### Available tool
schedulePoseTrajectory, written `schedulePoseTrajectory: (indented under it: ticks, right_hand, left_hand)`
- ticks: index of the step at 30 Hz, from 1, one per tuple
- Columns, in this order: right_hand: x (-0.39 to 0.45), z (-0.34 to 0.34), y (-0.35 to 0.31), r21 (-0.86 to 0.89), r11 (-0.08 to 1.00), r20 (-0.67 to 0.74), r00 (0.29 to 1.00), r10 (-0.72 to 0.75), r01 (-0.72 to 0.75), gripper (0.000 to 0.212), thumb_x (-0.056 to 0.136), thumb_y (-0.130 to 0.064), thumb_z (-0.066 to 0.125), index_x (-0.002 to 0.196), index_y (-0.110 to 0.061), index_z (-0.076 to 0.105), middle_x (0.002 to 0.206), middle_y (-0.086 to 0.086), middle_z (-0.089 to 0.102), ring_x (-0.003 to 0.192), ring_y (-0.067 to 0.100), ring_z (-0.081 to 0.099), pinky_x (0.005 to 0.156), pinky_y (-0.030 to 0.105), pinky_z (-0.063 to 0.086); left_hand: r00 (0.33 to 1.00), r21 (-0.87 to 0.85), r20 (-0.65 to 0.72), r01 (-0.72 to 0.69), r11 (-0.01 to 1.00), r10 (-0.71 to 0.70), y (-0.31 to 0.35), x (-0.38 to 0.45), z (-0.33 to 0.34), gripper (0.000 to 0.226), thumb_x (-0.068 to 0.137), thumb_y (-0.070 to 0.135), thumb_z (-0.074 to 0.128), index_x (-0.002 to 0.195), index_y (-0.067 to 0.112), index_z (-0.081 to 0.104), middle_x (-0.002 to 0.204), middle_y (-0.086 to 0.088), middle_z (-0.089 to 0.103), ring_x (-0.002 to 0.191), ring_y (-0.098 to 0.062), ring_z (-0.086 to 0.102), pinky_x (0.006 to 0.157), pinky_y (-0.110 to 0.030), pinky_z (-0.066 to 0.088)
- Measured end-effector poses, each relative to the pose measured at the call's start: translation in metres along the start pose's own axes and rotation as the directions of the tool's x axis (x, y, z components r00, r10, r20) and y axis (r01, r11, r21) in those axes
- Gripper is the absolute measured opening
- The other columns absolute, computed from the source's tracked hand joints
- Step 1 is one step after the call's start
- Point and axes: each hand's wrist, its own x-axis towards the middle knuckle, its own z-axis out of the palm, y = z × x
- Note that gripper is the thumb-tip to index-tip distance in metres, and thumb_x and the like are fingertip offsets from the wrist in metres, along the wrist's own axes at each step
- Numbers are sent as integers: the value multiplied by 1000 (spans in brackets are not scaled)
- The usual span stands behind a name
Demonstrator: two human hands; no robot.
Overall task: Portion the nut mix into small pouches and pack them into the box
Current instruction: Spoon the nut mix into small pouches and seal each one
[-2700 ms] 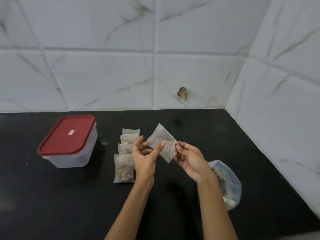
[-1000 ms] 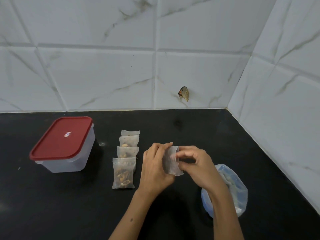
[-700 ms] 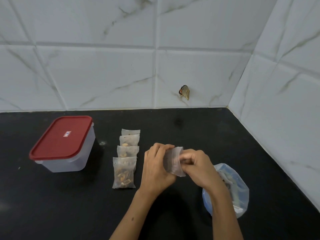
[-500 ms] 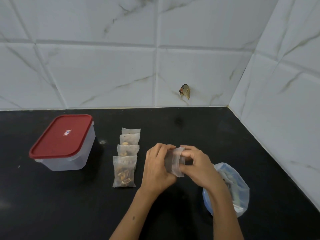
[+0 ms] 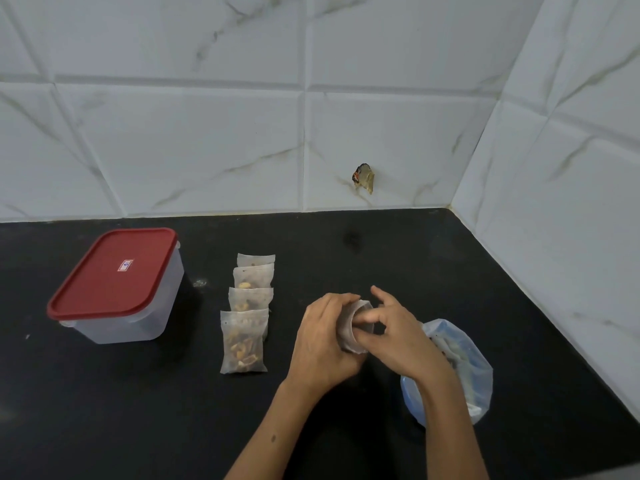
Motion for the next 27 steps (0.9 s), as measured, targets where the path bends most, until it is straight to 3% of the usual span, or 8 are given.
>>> schedulePoseTrajectory:
  ticks: [5, 9, 14, 18, 20, 22, 25, 27]
  right_hand:
    - [-5, 0, 2, 43, 999, 17, 1000, 22, -23, 20, 78, -24, 71, 89, -40, 68, 159, -5, 9, 145, 17, 11, 108, 34, 28]
    - [-10, -2, 3, -168, 981, -46, 994, 94, -101, 9, 79, -32, 67, 83, -39, 72, 159, 0, 11, 144, 20, 10, 103, 37, 29]
    - [-18, -7, 1, -260, 956, -95, 989, 114, -135, 7, 82, -37, 66, 89, -39, 66, 160, -2, 1, 145, 23, 7, 109, 45, 31]
    - [-27, -15, 5, -93, 994, -67, 996, 57, -63, 15, 84, -28, 64, 86, -42, 68, 155, -5, 22, 143, 14, 19, 106, 35, 34]
    - [-36, -25, 10, 77, 996, -119, 991, 63, -54, 20, 84, -27, 66, 86, -47, 66, 139, -13, 45, 131, 3, 37, 95, 26, 38]
    - [-44, -40, 21, 152, 984, -285, 949, 134, -93, 16, 84, -30, 67, 94, -42, 67, 114, -20, 60, 109, -1, 54, 83, 20, 43]
    - [-57, -60, 46, 36, 945, -479, 824, 301, -324, 15, 86, -26, 66, 101, -27, 67, 93, -10, 66, 85, 4, 60, 70, 20, 44]
    - [-62, -63, 59, -46, 863, -418, 794, 440, -503, 14, 86, -29, 66, 98, -21, 67, 86, -6, 64, 76, 5, 58, 61, 19, 39]
  left_hand:
    - [999, -27, 47, 14, 1000, -13, 4, -5, 6, 51, 68, 32, 70, 115, 24, 51, 103, 8, 64, 94, -1, 60, 90, -22, 47]
    - [996, -139, 30, 84, 987, -81, 6, -8, 11, 37, 72, 27, 76, 105, 20, 60, 97, 11, 67, 88, -4, 66, 81, -37, 55]
    - [997, -195, 33, 81, 977, -76, 16, -6, 15, 48, 67, 26, 78, 110, 14, 60, 103, 8, 66, 94, -9, 65, 82, -37, 55]
    - [995, -213, 13, 102, 972, -102, 23, -9, 24, 46, 70, 29, 73, 111, 13, 61, 102, 7, 66, 93, -8, 66, 79, -36, 56]
    - [991, -243, -3, 130, 961, -134, 27, -10, 28, 42, 72, 29, 74, 110, 16, 61, 102, 8, 65, 93, -9, 65, 79, -33, 56]
    - [987, -252, -30, 143, 957, -156, 31, -9, 32, 42, 72, 27, 77, 110, 22, 60, 102, 10, 62, 95, -5, 63, 81, -19, 52]
    - [978, -259, -32, 193, 946, -208, 34, -9, 35, 42, 72, 20, 82, 107, 22, 58, 99, 12, 60, 94, 2, 59, 77, -6, 44]
    - [957, -274, 7, 280, 920, -289, 36, -10, 39, 38, 72, 22, 82, 101, 21, 58, 96, 11, 60, 92, 3, 58, 74, -6, 44]
